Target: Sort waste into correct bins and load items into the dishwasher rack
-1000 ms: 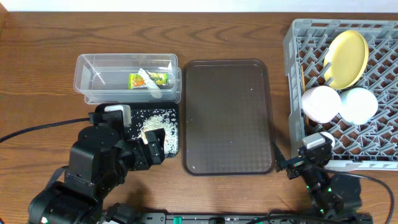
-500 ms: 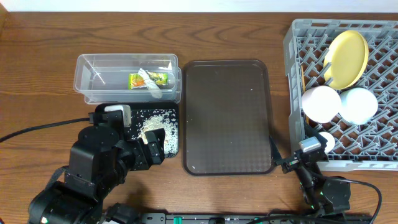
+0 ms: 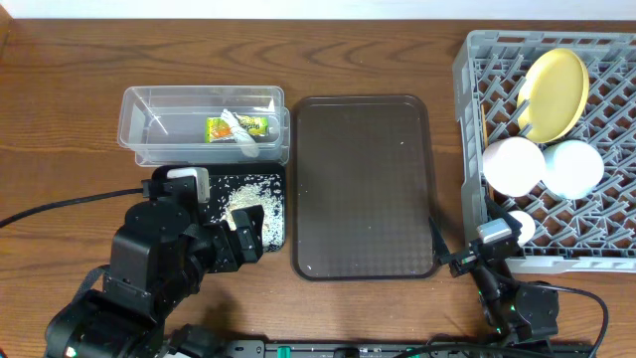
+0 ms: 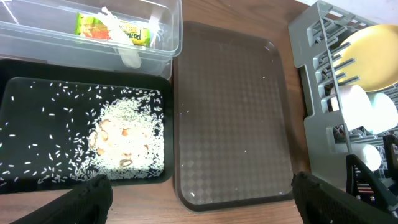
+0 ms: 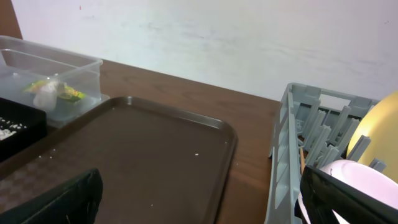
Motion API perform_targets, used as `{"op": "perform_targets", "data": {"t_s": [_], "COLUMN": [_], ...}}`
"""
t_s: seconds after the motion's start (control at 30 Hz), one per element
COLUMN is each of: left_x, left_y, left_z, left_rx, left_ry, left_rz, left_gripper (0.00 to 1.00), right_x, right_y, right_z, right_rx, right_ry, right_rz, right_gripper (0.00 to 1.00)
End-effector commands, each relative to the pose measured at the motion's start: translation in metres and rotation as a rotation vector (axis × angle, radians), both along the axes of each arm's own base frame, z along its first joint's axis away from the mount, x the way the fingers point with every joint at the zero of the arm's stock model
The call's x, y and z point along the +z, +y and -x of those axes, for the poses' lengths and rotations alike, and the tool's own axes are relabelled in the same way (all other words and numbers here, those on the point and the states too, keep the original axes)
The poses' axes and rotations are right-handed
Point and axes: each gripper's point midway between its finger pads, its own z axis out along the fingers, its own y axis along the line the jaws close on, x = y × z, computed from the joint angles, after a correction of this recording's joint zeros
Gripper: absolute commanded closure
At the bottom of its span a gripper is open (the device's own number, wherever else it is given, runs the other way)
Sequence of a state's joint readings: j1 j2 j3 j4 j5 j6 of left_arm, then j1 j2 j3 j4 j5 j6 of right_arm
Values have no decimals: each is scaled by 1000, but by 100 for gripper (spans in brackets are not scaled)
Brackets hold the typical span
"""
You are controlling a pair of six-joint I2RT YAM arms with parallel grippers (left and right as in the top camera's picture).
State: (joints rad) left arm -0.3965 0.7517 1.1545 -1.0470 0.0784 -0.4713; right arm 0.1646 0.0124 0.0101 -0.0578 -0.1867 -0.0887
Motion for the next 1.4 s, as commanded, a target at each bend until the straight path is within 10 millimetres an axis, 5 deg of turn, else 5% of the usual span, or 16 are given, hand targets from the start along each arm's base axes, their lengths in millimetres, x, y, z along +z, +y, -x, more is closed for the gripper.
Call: {"op": "perform_targets", "data": {"t_s": [0.0,0.37,0.47,0.67,0.83,1.37], "left_x": [3,2,4,25,40,-8], "left_y": [0,2,18,44,48,67], "left_z": [0,2,-1,-32,-39,-29], "left_rx": [-2,-2,55,155,129,183], "left_ry": [-12,-6,-43,-315,-581,-813], "left_rz": [-6,-10,-53,-70,-108,-171], "left_gripper": [6,6,6,6,6,6], "right_x": [-1,0,0,0,-1,0], "right_y": [-3,-3,-3,-3,-3,-3], "right_z": [-1,-1,-1,-1,-1,-1], "right_rx": [-12,-12,-12,-12,-12,-12], "right_ry": [-7,-7,-7,-7,-7,-7], "right_rz": [9,9,9,9,9,9], "right_gripper": [1,1,1,1,1,1]}}
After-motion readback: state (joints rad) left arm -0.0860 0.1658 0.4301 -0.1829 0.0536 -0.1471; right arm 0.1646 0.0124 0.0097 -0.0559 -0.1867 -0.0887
